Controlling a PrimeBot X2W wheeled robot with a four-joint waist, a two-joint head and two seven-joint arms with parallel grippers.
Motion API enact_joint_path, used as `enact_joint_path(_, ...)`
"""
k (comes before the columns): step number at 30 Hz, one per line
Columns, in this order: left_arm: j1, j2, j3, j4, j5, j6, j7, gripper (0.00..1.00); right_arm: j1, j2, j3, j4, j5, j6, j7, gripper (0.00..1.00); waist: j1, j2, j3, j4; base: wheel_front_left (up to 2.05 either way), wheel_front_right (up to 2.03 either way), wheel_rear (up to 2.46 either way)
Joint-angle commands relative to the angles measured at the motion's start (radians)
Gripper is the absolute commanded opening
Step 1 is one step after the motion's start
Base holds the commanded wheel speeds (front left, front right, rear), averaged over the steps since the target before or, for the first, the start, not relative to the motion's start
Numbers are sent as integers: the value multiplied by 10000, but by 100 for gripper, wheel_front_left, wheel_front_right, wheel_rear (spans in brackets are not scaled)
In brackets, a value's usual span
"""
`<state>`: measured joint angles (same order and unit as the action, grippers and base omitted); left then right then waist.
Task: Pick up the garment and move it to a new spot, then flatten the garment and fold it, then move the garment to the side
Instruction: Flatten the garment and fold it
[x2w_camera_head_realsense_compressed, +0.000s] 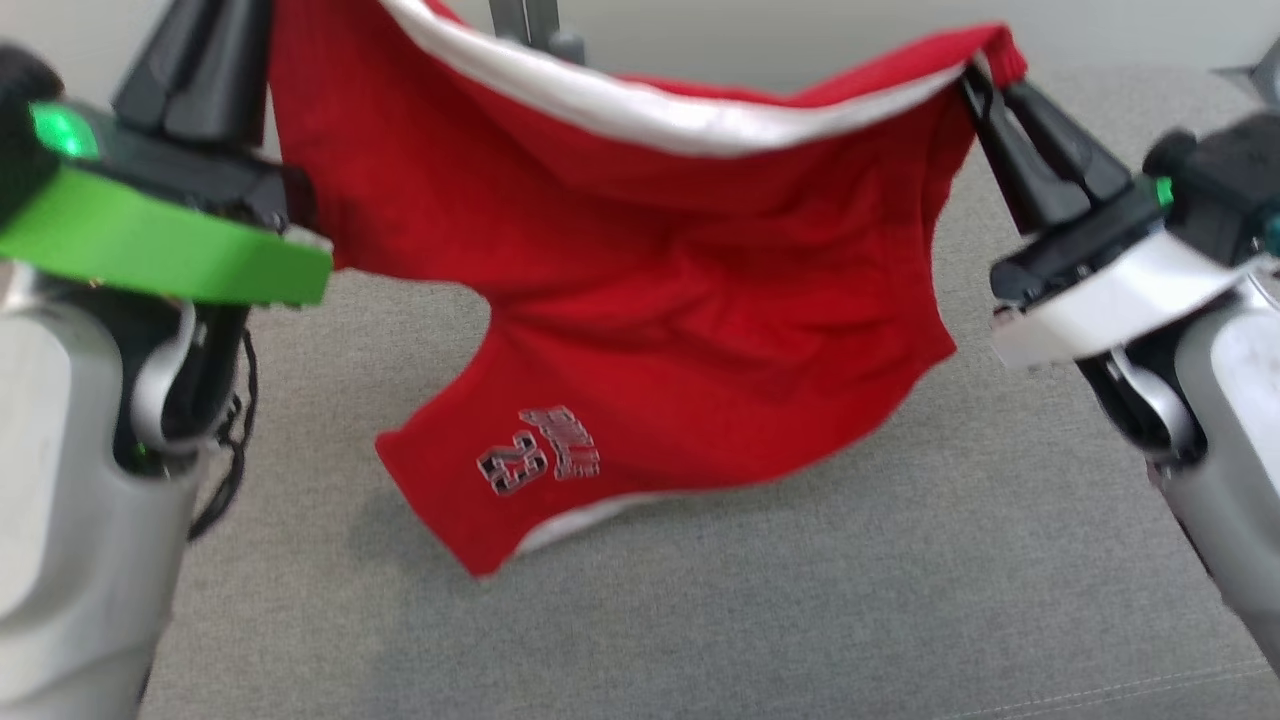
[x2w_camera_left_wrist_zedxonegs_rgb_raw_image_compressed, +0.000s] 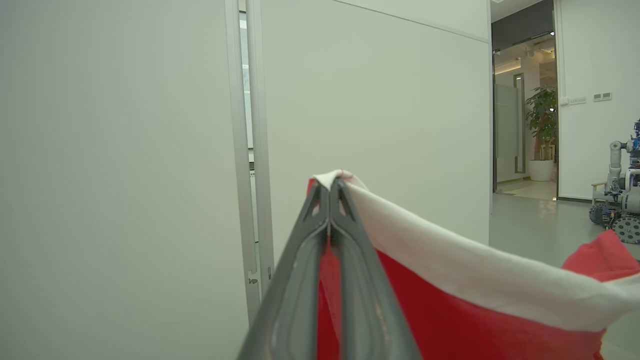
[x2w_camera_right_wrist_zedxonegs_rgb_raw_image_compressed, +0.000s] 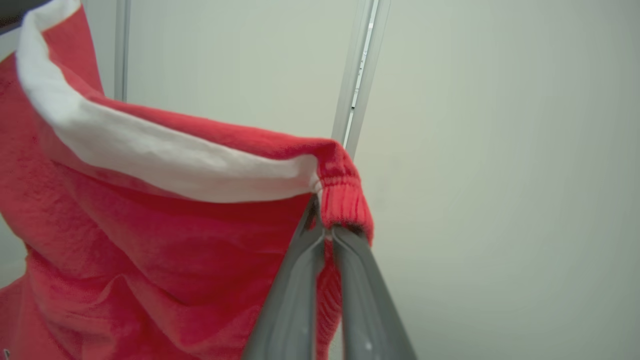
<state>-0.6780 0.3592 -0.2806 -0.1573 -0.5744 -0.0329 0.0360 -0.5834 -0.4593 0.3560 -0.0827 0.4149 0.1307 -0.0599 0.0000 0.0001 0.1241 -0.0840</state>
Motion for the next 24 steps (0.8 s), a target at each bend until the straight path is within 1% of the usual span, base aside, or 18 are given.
enact_joint_path(1,-670,53,28,505,157,-114,-30,0,-774,147,234,520,66,1,-175,0,0,-1,783,47,0,0,0)
enact_joint_path(3,-1629,37,-30,1444,433,-210,-135,0,-1997,366,674,1517,-3,1,-460,0,0,-1,1105,39,0,0,0)
enact_joint_path(5,-2640,-18,-36,2371,767,-201,-371,0,-3176,637,991,2589,-166,-1,-788,0,0,-1,1411,41,0,0,0)
enact_joint_path(7,-3513,-156,-50,3346,1086,-131,-764,0,-4259,972,1242,3719,-455,-1,-1227,0,0,-1,1675,49,0,0,0)
enact_joint_path(10,-4558,-351,-189,4697,1440,-191,-1437,0,-5590,1516,1452,5404,-832,-1,-1735,0,0,-1,2111,114,0,0,0)
enact_joint_path(12,-5013,-537,-305,5477,1638,-244,-1892,0,-6189,1817,1538,6409,-1104,-1,-1926,0,0,-1,2408,219,0,0,0)
enact_joint_path(15,-5308,-873,-437,6544,1729,-317,-2475,0,-6657,2262,1511,7677,-1439,-1,-2047,0,0,-1,2863,432,0,0,0)
enact_joint_path(17,-5214,-1071,-457,7057,1640,-407,-2736,0,-6644,2485,1322,7915,-1539,-1,-2052,0,0,-1,3152,567,0,0,0)
enact_joint_path(21,-4589,-1310,-290,7571,1462,-598,-2995,0,-5750,2767,1127,7825,-1601,-1,-2054,0,0,-1,3498,735,0,0,0)
enact_joint_path(22,-4442,-1332,-253,7537,1461,-655,-3020,0,-5597,2773,1098,7688,-1581,-1,-2057,0,0,-1,3545,761,0,0,0)
enact_joint_path(24,-4114,-1347,133,7035,1380,-737,-3028,0,-5207,2747,1138,7357,-1450,-1,-2057,0,0,-1,3614,787,0,0,0)
